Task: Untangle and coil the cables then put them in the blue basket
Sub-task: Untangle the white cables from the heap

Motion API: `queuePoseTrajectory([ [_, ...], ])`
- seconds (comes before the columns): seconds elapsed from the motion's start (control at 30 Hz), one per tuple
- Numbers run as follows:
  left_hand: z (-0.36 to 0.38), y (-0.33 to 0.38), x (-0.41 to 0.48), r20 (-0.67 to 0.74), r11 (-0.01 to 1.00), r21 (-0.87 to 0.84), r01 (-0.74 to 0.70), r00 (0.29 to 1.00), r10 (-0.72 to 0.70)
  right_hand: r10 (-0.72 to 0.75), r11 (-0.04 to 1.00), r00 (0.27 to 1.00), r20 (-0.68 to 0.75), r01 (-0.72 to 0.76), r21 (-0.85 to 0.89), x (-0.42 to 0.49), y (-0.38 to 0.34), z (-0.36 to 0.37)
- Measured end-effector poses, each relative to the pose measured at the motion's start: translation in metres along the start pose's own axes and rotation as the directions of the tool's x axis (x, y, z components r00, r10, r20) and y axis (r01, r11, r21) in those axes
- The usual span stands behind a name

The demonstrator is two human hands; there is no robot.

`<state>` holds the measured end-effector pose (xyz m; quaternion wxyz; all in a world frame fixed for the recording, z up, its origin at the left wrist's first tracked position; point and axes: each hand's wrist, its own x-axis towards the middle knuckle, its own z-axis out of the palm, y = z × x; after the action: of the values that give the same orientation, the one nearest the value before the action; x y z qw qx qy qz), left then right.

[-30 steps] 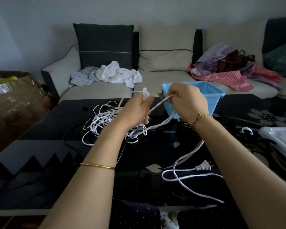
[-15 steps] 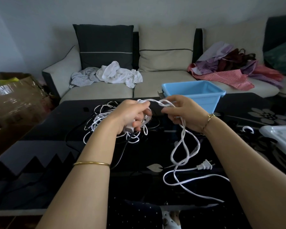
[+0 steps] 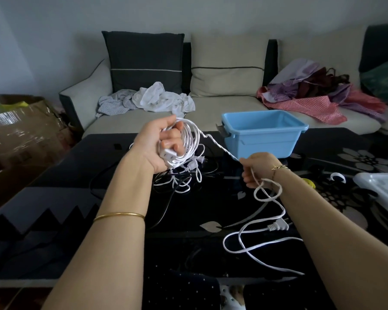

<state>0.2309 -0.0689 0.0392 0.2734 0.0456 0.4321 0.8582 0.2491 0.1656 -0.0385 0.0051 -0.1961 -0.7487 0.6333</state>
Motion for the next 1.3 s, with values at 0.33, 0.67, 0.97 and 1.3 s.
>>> queuePoseTrajectory([
  [0.33, 0.001, 0.001, 0.005, -0.054, 0.823, -0.546, -0.157, 0.987, 0.152, -0.069, 0.869, 0.939, 0.336, 0.222, -0.442, -0.011, -0.008, 0.012],
  [0.67, -0.001, -0.006, 0.025, -0.355, 0.852, -0.064, -0.52, 0.81, 0.468, -0.241, 0.759, 0.633, 0.736, 0.595, -0.264, -0.068, -0.054, 0.043],
  [0.97, 0.003, -0.035, 0.029, 0.224, 0.151, 0.916, -0.373, 0.784, 0.579, -0.29, 0.956, 0.649, 0.703, 0.164, 0.243, -0.053, -0.059, 0.028],
  [1.3, 0.008, -0.035, 0.014, 0.197, 0.281, 0.933, -0.225, 0.972, 0.126, -0.173, 0.749, 0.824, 0.539, -0.245, 0.616, -0.036, -0.053, 0.006],
])
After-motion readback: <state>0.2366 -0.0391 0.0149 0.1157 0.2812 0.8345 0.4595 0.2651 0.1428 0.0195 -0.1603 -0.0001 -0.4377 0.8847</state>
